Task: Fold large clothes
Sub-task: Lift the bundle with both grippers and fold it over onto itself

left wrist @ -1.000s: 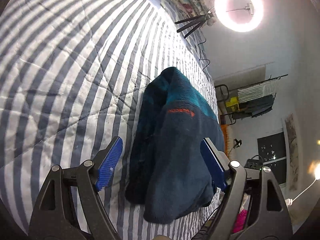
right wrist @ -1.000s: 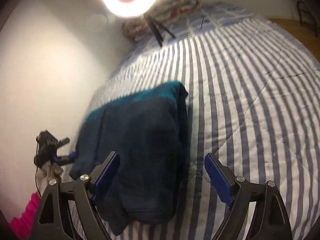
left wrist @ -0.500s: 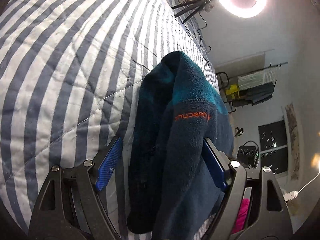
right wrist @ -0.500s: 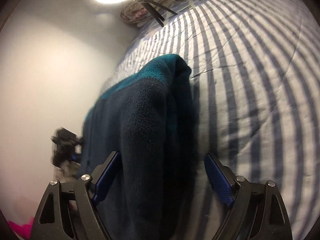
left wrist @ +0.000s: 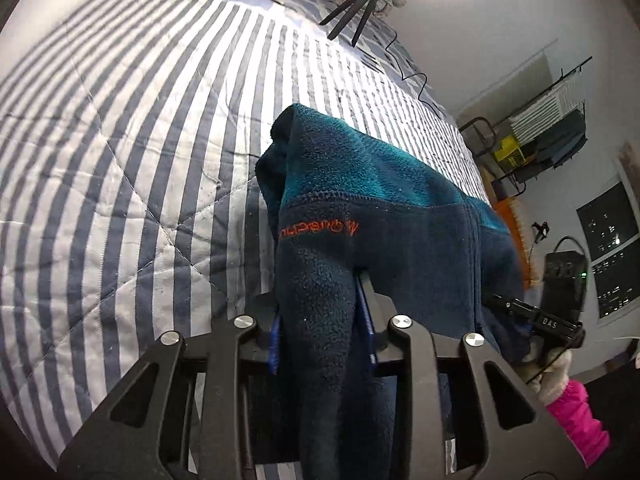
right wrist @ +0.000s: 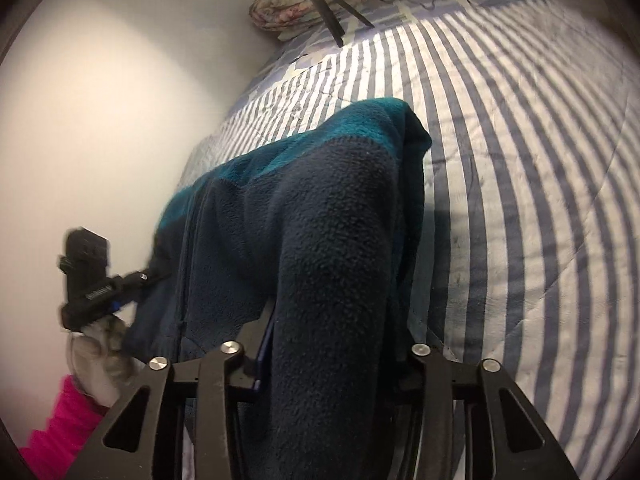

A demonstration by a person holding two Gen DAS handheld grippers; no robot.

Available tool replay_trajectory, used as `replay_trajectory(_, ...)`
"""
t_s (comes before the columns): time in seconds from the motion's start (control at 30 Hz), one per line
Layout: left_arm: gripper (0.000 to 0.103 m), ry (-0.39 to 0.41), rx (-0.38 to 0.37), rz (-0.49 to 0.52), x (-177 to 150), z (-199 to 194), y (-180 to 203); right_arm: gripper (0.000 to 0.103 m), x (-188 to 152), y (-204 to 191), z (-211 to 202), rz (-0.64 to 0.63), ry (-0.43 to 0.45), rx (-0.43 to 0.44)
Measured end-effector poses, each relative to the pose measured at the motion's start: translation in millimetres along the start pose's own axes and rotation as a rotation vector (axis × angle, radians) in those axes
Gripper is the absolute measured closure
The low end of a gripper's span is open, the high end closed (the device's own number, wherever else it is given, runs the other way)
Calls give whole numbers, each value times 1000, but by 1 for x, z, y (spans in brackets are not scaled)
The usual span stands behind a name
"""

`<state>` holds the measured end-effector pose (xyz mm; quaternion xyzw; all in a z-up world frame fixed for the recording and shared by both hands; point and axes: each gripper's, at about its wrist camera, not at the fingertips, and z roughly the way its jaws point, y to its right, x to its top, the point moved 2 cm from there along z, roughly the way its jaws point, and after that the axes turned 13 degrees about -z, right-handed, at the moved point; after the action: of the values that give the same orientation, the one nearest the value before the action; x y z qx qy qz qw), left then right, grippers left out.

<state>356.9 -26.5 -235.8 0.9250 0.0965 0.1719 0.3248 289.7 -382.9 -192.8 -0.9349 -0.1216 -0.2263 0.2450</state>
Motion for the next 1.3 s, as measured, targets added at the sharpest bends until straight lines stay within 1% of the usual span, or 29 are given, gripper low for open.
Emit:
replay_trajectory(0.1, 77, 20, 0, 5, -4, -9, 6, 65, 8, -21, -6, -68, -1, -70)
replay_trajectory(0.27, 78, 44, 3, 48, -14, -25, 14, 66, 16, -44, -19, -143, 1, -148)
replay_trajectory(0.4, 79, 58, 3, 87, -22, -37, 23, 67, 17, -57, -33, -178, -3, -209)
replay_trajectory(0.53, 79, 70, -13, 105, -31, -51, 34, 67, 10, -66, -53, -229, 4, -274)
replay_trajectory(0.63, 79, 78, -26, 123, -33, -57, 45, 67, 10, -72, -67, -244, 10, -316)
replay_trajectory(0.77, 79, 102, -43, 146, -33, -64, 60, 67, 16, -84, -84, -294, 30, -380)
replay_trajectory(0.83, 79, 111, -52, 154, -32, -68, 68, 67, 19, -85, -92, -311, 42, -393)
replay_trajectory(0.93, 79, 118, -63, 169, -26, -68, 80, 68, 24, -81, -101, -318, 51, -400)
replay_trajectory(1.07, 79, 121, -75, 197, -15, -60, 100, 68, 43, -62, -115, -312, 75, -409)
replay_trajectory(1.2, 79, 126, -91, 235, 7, -39, 137, 68, 71, -35, -127, -297, 102, -438)
replay_trajectory(1.3, 79, 134, -105, 267, 26, -18, 170, 68, 98, -2, -140, -267, 130, -465)
